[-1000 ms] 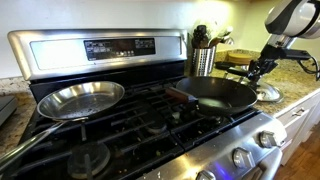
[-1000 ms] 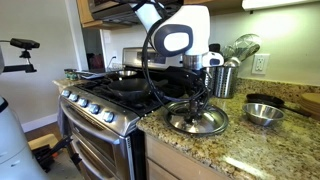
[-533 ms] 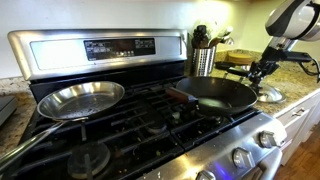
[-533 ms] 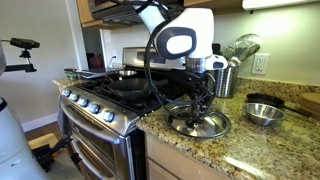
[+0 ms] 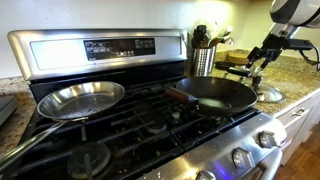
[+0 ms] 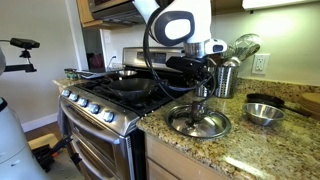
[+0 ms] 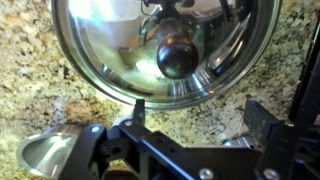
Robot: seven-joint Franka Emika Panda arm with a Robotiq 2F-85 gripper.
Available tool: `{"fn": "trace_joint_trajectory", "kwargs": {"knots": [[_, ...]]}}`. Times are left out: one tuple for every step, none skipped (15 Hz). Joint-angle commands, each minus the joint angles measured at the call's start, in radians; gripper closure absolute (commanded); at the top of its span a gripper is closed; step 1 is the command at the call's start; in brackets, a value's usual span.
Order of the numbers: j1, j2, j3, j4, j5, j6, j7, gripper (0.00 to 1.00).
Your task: Remove the silver lid from the pan on the right side of the stove
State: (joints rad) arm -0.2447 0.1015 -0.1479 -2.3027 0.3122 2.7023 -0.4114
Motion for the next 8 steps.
{"fn": "trace_joint_trajectory", "kwargs": {"knots": [[0.022,-0.175,-0.004,-0.094,-0.083,-0.017,0.033,0.00],[0.030,-0.209,-0.006,-0.105,-0.106,-0.026,0.046,0.00],[0.029,-0.101,-0.015,-0.034,-0.067,-0.006,0.016,0.00],[0.036,-0.126,-0.019,-0.042,-0.074,-0.007,0.021,0.00],[0.038,-0.129,-0.019,-0.042,-0.074,-0.007,0.021,0.00],[0.037,-0.123,-0.018,-0.041,-0.074,-0.007,0.021,0.00],[0.035,-0.112,-0.018,-0.040,-0.073,-0.007,0.021,0.00],[0.034,-0.104,-0.016,-0.039,-0.073,-0.006,0.021,0.00]]}}
